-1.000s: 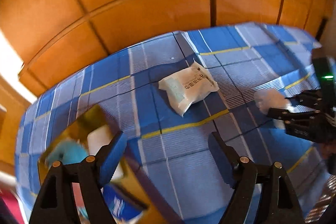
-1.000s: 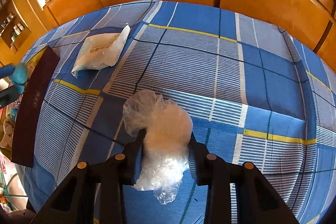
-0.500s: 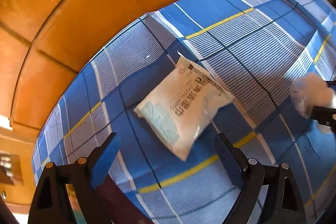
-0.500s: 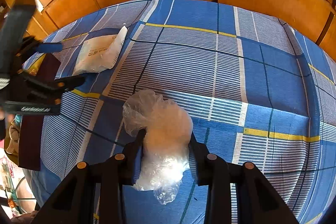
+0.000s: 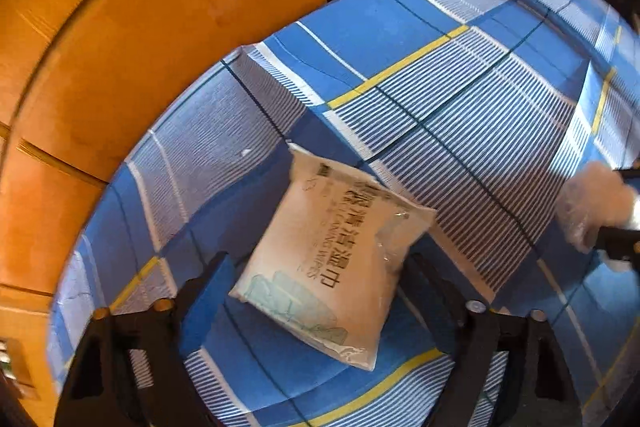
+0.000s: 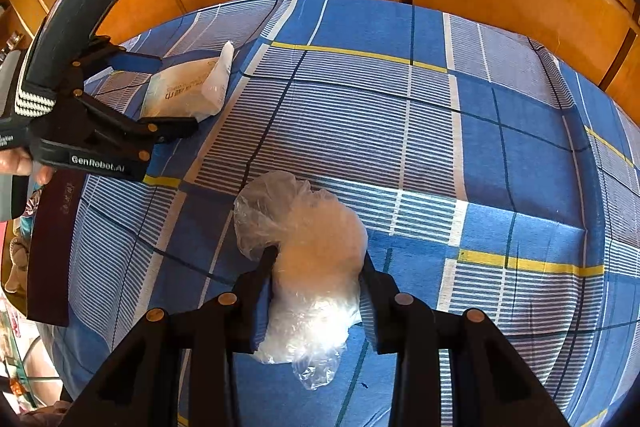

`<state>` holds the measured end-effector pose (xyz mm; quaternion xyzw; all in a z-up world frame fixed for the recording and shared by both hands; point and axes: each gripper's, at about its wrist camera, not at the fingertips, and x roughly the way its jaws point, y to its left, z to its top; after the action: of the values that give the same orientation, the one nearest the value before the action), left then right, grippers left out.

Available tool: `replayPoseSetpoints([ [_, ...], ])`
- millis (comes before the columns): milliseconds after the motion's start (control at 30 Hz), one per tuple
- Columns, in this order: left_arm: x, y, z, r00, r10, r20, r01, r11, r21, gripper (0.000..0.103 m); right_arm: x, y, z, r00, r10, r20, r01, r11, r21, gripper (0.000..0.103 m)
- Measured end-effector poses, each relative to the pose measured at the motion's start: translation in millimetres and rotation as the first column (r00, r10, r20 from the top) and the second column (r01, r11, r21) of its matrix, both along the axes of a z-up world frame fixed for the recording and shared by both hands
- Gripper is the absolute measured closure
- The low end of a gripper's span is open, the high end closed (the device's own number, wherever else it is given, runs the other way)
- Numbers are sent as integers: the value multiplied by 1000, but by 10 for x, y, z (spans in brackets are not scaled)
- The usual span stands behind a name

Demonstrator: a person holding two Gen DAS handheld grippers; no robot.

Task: Organize soft objects
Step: 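Grasp the white wipes packet with the left tool while the right tool holds the plastic bag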

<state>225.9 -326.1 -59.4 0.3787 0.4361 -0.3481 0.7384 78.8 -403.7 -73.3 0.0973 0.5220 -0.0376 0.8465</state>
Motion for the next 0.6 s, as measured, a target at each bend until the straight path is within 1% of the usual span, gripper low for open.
replayPoseSetpoints([
  [67,30,-4,7,1000,10,-18,-10,1000,-15,21,11,0,0,1000,-1,0,1,1000,-2,66],
  [100,37,-4,1,1000,8,-18,-8,1000,-17,26,9,1,4,1000,-3,-6,3,1000,1,66],
  [133,31,-3,0,1000,4,-16,-4,1000,-19,27,6,1,7,1000,-3,-6,3,1000,0,66],
  [200,24,29,-2,1000,2,-29,-3,999,-32,33,9,4,8,1000,-2,-5,2,1000,-2,66],
  [333,-95,38,34,999,22,-43,-23,999,-41,36,11,5,9,1000,3,-3,-3,1000,-15,66],
  [433,-175,81,89,996,67,-60,-71,996,-62,36,9,6,3,1000,8,0,-8,1000,-22,66],
  [500,-295,154,156,990,119,-81,-127,987,-102,36,12,3,-2,1000,10,4,-10,1000,-24,66],
  [600,-499,257,293,982,168,-90,-180,972,-154,36,3,-7,-9,1000,9,10,-9,1000,-21,66],
])
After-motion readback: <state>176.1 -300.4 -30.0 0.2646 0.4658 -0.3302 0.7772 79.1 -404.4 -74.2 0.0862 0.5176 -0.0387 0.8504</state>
